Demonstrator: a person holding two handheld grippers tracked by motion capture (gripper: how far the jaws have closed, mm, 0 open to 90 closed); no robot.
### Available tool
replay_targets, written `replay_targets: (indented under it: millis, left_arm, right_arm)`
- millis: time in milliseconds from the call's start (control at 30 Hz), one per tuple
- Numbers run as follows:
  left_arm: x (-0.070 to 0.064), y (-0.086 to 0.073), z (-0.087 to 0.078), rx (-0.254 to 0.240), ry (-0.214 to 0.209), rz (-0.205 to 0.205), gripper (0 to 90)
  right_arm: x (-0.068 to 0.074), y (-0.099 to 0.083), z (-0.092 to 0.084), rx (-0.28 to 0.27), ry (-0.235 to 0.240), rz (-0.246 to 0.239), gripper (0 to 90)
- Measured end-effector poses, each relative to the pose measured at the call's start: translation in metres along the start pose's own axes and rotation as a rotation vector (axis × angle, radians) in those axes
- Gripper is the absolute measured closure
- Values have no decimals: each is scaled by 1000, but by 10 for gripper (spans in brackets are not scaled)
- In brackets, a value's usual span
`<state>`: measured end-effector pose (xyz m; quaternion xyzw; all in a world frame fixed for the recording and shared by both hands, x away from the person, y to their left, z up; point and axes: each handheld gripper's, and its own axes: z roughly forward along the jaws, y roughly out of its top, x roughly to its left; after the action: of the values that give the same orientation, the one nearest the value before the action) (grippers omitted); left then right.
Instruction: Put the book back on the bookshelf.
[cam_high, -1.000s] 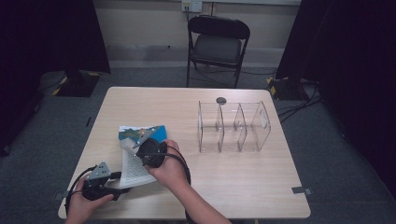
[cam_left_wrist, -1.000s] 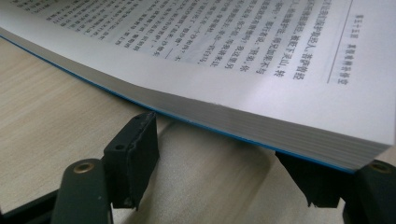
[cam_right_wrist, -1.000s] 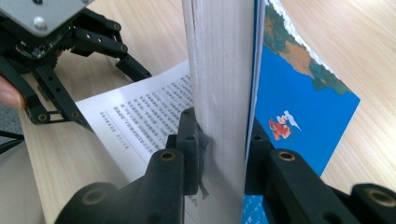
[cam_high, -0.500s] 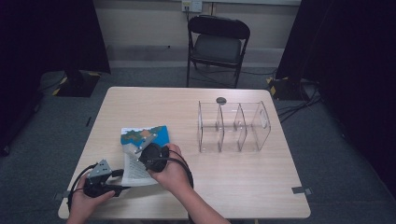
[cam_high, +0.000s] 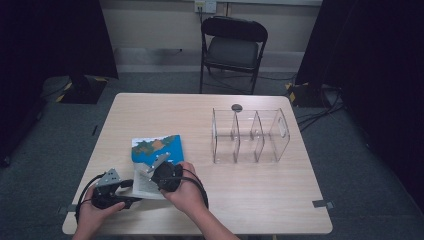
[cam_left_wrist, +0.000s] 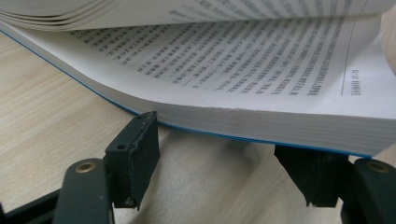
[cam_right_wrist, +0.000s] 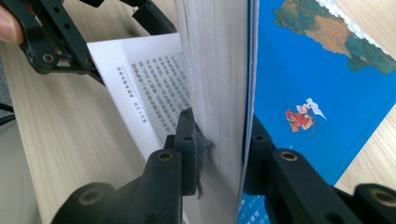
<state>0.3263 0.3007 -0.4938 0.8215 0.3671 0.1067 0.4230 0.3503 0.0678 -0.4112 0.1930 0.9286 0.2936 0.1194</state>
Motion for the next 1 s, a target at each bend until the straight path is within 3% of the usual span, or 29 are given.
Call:
replay_targets:
  millis: [133, 300, 533, 700, 767, 1000]
  left_arm:
    - [0, 1, 1, -9, -1, -4, 304]
    - [0, -1, 6, 14, 10, 18, 302]
    - [-1, -1, 7, 6, 13, 18, 297]
    - [-1, 1, 6, -12, -2, 25, 289]
    - [-1, 1, 6, -2, 0, 39, 289]
    - [0, 0, 7, 14, -11, 38, 294]
  right_arm:
    - [2, -1, 2, 7, -2, -5, 732]
    - [6, -9, 11, 27, 6, -14, 720]
    - [7, -13, 15, 12, 19, -11, 700]
    - [7, -18, 19, 3, 47, 3, 636]
    - [10, -19, 21, 4, 46, -14, 608]
    - [9, -24, 23, -17, 75, -2, 526]
